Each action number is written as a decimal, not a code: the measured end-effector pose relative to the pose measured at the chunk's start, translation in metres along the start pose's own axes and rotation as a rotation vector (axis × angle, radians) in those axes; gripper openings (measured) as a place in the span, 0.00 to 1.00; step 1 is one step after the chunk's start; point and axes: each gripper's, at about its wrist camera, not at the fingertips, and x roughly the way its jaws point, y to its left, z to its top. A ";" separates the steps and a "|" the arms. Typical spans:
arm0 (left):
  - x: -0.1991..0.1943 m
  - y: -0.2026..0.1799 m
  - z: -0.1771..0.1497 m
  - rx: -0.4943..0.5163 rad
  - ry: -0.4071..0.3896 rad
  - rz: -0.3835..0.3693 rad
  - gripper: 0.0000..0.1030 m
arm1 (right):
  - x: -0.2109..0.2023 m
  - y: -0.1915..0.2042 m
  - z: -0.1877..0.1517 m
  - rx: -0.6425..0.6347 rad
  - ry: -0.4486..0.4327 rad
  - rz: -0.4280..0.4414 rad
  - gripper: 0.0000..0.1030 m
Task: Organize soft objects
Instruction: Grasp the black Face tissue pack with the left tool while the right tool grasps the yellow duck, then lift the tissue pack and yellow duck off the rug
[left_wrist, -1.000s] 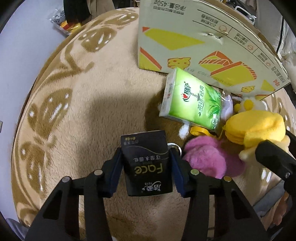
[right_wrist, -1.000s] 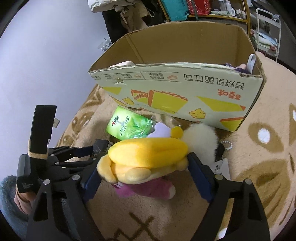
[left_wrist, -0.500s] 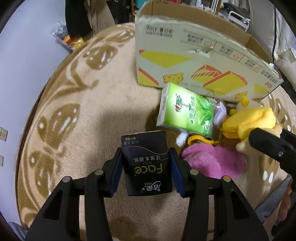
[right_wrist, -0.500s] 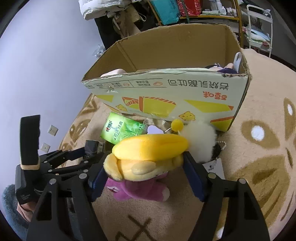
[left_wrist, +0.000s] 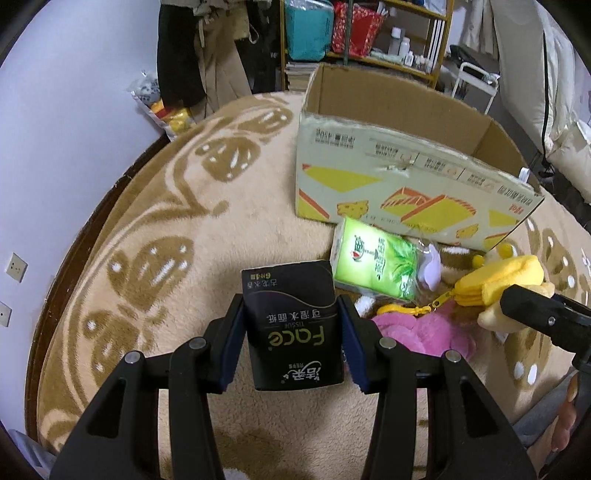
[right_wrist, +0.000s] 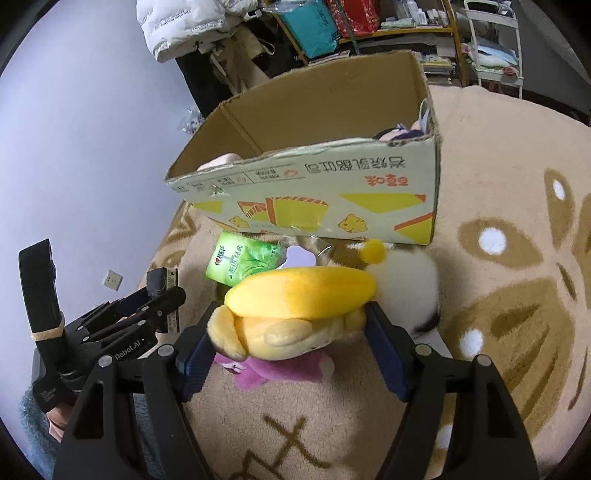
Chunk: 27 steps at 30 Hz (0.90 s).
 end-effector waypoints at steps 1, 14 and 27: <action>-0.002 0.000 0.000 0.000 -0.009 -0.002 0.45 | 0.000 0.001 0.000 -0.002 -0.003 -0.003 0.77; -0.018 0.008 0.000 -0.025 -0.088 -0.013 0.45 | -0.014 0.006 -0.004 -0.016 -0.060 0.001 0.77; -0.036 0.007 -0.002 -0.023 -0.155 -0.013 0.45 | -0.034 0.010 -0.005 -0.027 -0.152 0.015 0.77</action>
